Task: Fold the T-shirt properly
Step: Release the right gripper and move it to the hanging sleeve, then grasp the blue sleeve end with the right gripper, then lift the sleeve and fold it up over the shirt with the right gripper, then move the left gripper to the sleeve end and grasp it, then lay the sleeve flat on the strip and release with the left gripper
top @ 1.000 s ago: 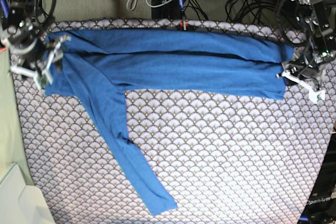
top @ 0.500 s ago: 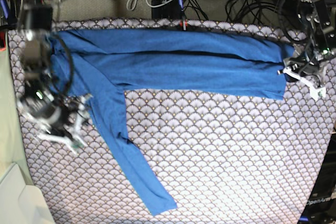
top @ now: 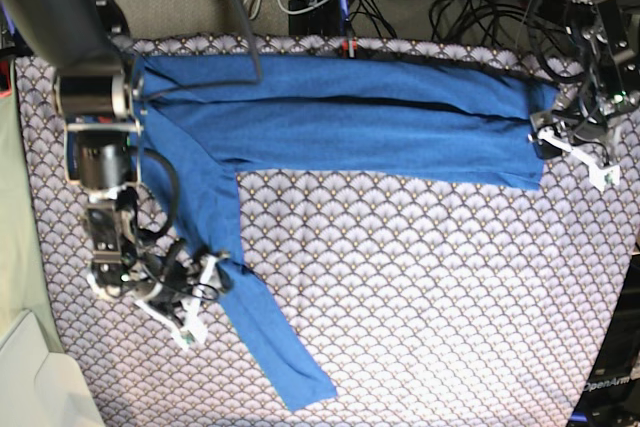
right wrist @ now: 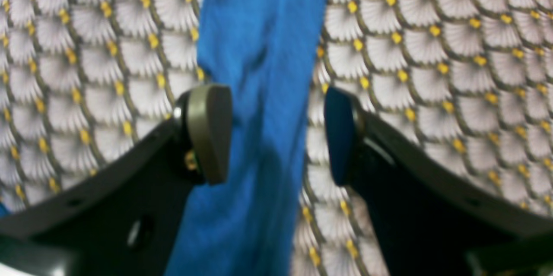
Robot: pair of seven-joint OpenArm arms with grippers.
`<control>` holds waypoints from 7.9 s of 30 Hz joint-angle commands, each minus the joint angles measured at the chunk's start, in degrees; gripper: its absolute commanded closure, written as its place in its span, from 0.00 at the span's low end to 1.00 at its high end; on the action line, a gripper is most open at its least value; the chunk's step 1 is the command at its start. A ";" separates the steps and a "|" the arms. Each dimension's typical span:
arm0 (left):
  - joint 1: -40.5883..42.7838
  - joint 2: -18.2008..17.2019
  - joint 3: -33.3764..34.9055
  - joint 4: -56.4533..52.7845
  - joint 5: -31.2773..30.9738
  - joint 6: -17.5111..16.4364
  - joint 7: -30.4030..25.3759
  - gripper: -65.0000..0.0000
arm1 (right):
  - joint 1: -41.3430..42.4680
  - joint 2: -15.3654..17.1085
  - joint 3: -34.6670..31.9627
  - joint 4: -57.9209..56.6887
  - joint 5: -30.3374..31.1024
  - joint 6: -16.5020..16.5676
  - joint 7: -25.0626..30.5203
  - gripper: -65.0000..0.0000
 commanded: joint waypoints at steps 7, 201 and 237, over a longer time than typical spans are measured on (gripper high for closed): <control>-0.54 -0.90 -0.24 1.02 -0.41 0.07 -1.17 0.32 | 4.47 0.17 0.24 -5.66 0.75 -3.66 9.75 0.47; -28.76 26.61 47.93 -25.01 18.31 0.68 -22.70 0.32 | -58.65 -5.01 8.85 73.81 1.02 -14.12 -6.25 0.49; -32.28 26.61 61.47 -44.35 11.54 0.77 -38.09 0.33 | -58.65 -5.01 10.17 73.81 1.02 -14.03 -6.25 0.49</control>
